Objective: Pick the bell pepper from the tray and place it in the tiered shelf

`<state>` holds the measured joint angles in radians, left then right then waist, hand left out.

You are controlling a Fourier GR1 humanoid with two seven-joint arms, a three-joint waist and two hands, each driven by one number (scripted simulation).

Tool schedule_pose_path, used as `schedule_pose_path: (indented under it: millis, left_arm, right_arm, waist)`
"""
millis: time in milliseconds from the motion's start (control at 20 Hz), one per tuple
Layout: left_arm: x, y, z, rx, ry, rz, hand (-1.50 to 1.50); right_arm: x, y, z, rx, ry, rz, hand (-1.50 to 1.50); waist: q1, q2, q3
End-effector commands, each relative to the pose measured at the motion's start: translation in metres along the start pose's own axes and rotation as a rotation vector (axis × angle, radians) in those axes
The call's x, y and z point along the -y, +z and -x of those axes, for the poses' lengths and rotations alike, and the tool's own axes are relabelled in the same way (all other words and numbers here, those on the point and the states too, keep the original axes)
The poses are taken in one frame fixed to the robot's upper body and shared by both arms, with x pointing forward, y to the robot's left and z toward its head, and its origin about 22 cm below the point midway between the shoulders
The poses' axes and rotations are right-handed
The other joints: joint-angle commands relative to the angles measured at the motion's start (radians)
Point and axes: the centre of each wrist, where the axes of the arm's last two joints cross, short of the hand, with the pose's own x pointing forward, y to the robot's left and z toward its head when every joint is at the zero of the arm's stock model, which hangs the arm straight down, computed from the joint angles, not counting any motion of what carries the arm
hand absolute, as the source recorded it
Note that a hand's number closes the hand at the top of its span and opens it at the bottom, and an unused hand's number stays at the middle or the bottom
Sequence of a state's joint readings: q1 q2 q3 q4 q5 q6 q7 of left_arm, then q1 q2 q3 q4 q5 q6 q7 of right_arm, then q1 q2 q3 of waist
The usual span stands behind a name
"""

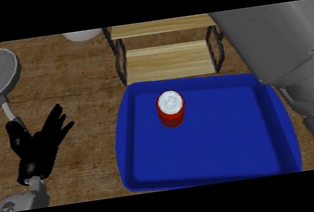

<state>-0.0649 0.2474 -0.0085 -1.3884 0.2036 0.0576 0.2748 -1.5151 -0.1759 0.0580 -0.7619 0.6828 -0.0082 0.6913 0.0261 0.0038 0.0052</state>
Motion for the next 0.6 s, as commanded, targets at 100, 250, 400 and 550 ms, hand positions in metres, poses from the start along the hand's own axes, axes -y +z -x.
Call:
schedule_pose_path:
  millis: [100,250,400,550]
  left_arm:
    - [0.016,0.003,0.003,-0.052,0.013,0.003,0.0]
    - [0.016,-0.007,0.003,-0.062,0.003,-0.002,0.0]
    - [-0.028,0.003,0.008,-0.058,0.004,0.008,0.0]
    - [0.005,0.007,0.024,-0.076,0.007,0.016,0.0]
  right_arm:
    - [0.008,-0.021,0.026,0.031,-0.02,0.029,1.5]
    - [-0.025,-0.016,0.024,0.058,-0.043,0.008,1.5]
    - [-0.015,-0.023,0.035,0.073,-0.034,-0.005,1.5]
    - [0.002,-0.023,0.017,0.077,-0.024,0.023,1.5]
  waist:
    - [0.0,0.003,-0.006]
    - [-0.005,0.004,-0.006]
    - [-0.002,0.002,-0.006]
    - [-0.002,0.001,-0.006]
